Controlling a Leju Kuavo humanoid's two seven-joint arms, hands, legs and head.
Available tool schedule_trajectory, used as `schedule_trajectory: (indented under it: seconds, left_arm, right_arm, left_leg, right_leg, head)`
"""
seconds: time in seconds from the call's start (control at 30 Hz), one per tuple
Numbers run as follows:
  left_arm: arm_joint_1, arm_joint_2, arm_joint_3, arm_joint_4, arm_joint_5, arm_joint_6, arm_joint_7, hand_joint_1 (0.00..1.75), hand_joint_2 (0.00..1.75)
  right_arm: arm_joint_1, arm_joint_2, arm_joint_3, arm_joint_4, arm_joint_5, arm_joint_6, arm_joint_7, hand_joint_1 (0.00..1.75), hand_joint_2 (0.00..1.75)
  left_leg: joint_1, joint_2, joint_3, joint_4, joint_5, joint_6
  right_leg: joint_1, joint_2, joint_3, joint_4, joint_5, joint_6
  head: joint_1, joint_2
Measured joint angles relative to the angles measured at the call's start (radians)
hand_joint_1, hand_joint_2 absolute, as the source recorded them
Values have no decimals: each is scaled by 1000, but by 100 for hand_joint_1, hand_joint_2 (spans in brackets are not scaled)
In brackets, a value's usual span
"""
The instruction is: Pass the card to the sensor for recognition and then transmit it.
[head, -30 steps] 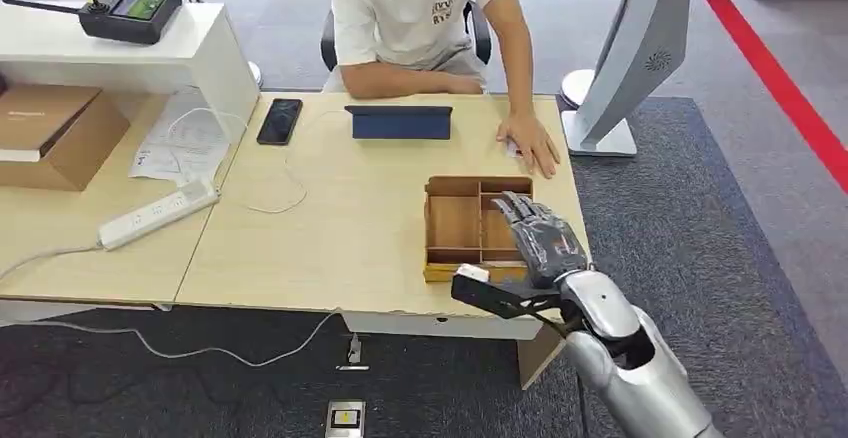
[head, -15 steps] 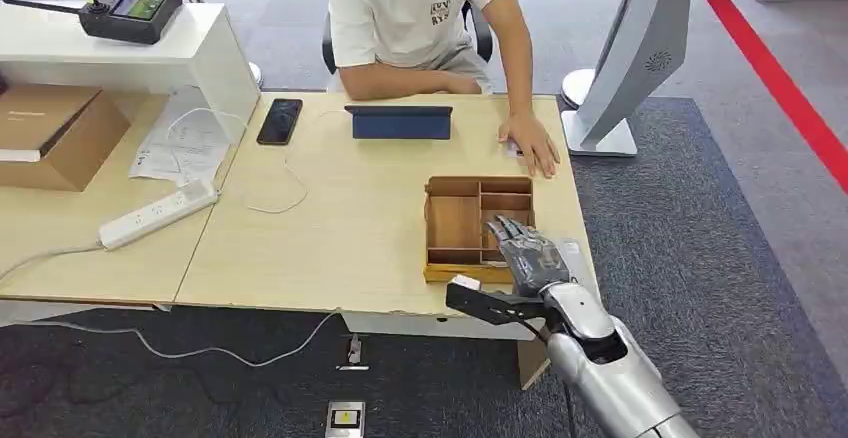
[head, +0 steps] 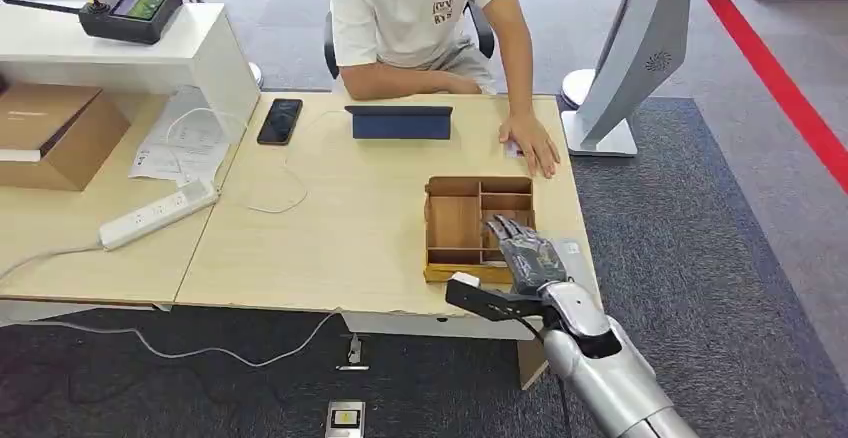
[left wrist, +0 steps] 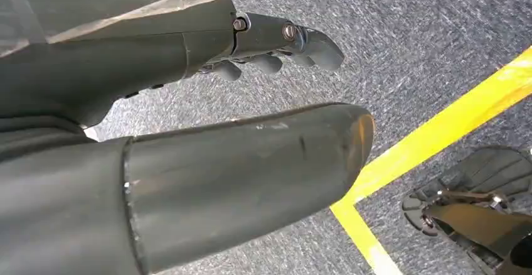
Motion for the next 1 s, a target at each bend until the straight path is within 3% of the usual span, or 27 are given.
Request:
schedule_trajectory:
  seconds: [0.27,1.0]
  left_arm:
    - [-3,-2,0,0,-14,-1,5,0,0]
    - [-17,-6,0,0,-39,-6,-3,0,0]
  right_arm:
    - [-6,-23,-12,34,-13,-61,-10,0,175]
    - [-5,-90,-49,45,-35,-61,-16,0,175]
  left_leg:
    - [0,0,0,0,0,0]
    - [0,0,0,0,0,0]
  right_leg:
    - [0,0,0,0,0,0]
    - [0,0,0,0,0,0]
  head:
    - [0,0]
    - [0,0]
